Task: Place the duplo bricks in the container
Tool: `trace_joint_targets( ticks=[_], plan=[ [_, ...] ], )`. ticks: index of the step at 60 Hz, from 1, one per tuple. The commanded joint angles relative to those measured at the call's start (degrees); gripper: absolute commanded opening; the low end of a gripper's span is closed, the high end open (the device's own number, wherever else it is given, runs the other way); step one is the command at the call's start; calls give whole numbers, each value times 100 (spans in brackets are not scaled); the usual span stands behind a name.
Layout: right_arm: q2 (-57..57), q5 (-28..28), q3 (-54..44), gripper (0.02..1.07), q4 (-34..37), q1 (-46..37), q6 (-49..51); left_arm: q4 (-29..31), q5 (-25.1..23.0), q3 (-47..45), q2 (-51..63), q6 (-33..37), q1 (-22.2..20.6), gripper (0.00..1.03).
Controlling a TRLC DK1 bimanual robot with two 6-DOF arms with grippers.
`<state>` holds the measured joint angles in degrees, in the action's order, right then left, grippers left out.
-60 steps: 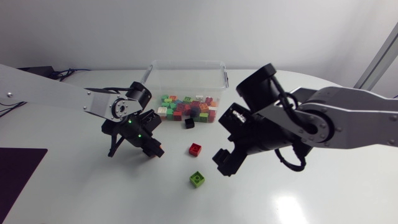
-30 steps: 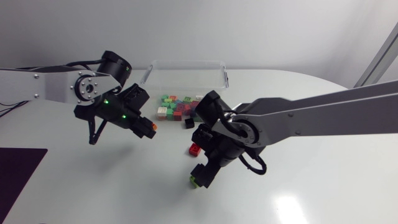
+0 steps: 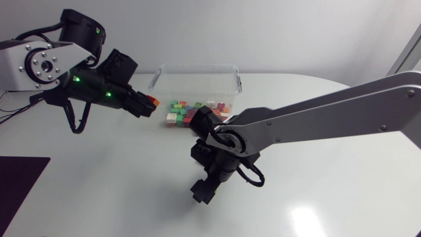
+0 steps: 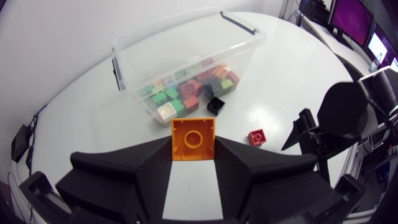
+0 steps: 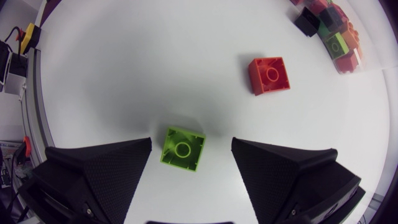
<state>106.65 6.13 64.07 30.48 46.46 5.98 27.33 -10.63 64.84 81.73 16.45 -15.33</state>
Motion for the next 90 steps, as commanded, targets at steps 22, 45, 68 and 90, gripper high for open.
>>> trace_joint_targets(
  ticks=[22,45,68,90],
  plan=[
    [462,108,44,55,-42,30,-123,-729,-237,732,0,-590,127,27],
    [-197,125,-246,34,-7,-260,61,-1081,-229,1646,1011,-871,-145,27],
    [-1516,380,-44,34,503,-1288,615,-1046,132,3079,2461,-1091,-268,28],
    [-1841,776,387,34,547,-1868,949,-712,571,4089,3551,-1153,-260,94]
  ],
)
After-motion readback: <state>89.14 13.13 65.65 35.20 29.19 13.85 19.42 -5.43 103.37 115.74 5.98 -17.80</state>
